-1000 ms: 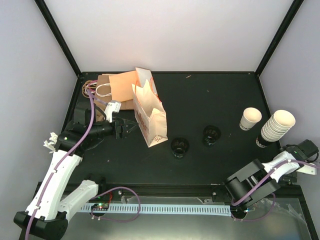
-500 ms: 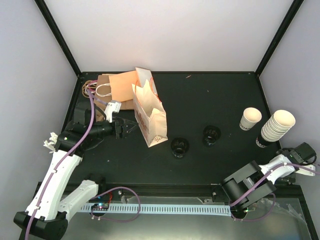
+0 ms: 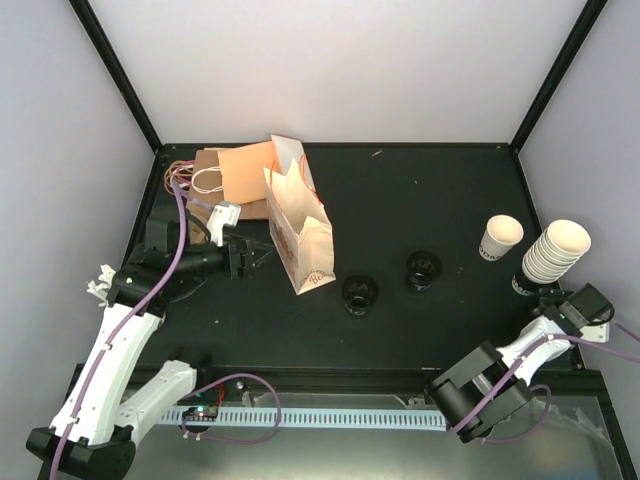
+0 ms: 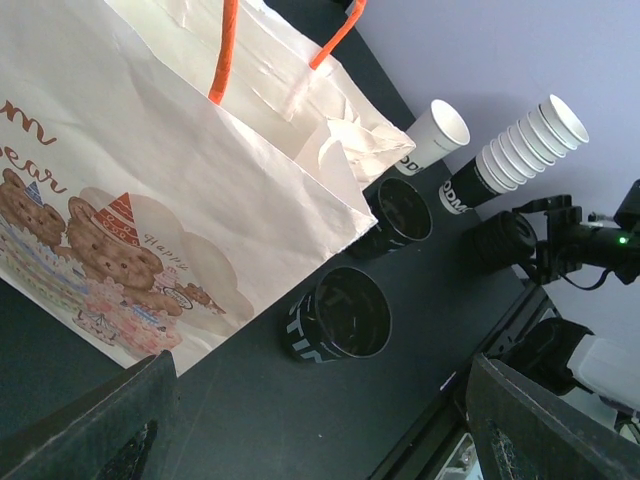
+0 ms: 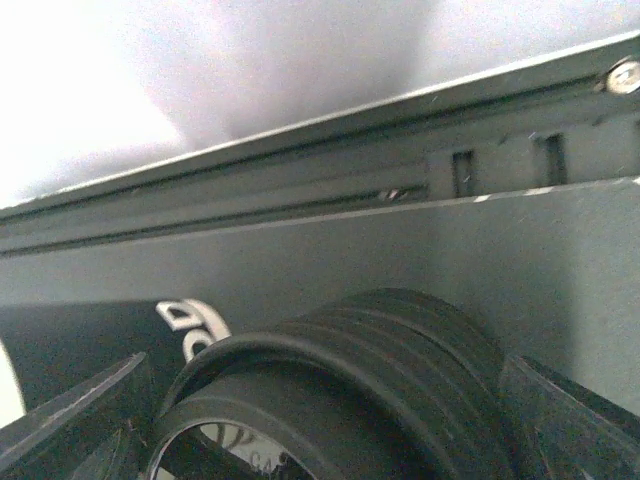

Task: Pack the takeout coffee

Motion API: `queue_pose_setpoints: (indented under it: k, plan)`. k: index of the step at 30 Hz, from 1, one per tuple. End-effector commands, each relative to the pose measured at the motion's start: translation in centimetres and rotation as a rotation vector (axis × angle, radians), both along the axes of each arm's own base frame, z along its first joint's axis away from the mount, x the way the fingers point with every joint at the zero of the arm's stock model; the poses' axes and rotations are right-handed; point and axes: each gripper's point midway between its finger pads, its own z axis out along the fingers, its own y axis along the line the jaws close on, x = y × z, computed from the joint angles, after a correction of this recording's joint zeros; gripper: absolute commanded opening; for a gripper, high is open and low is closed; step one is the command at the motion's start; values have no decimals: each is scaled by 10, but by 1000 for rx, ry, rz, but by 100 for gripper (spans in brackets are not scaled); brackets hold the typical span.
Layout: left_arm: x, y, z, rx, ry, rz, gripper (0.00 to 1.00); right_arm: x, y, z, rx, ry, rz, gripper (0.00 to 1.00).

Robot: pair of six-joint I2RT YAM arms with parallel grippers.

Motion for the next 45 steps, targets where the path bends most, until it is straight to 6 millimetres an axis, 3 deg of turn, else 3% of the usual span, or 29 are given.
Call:
queue_pose_setpoints:
  k: [1,10,20,30,41,45]
  plan:
    - [-4,-1,9,-11,-31,-9,81,3,51,-32,212,11,48,94]
    - [-8,1,11,-12,-38,-6,81,23,82,-30,232,-1,105,94]
    - [-9,1,10,-10,-40,-6,82,35,96,-27,239,-5,137,94]
    - [-7,1,9,-8,-38,-5,82,51,109,-9,200,12,183,94]
    - [-7,1,10,-2,-40,-5,82,49,106,1,150,64,171,96]
    - [-6,1,10,1,-38,-5,82,40,95,19,85,96,136,99]
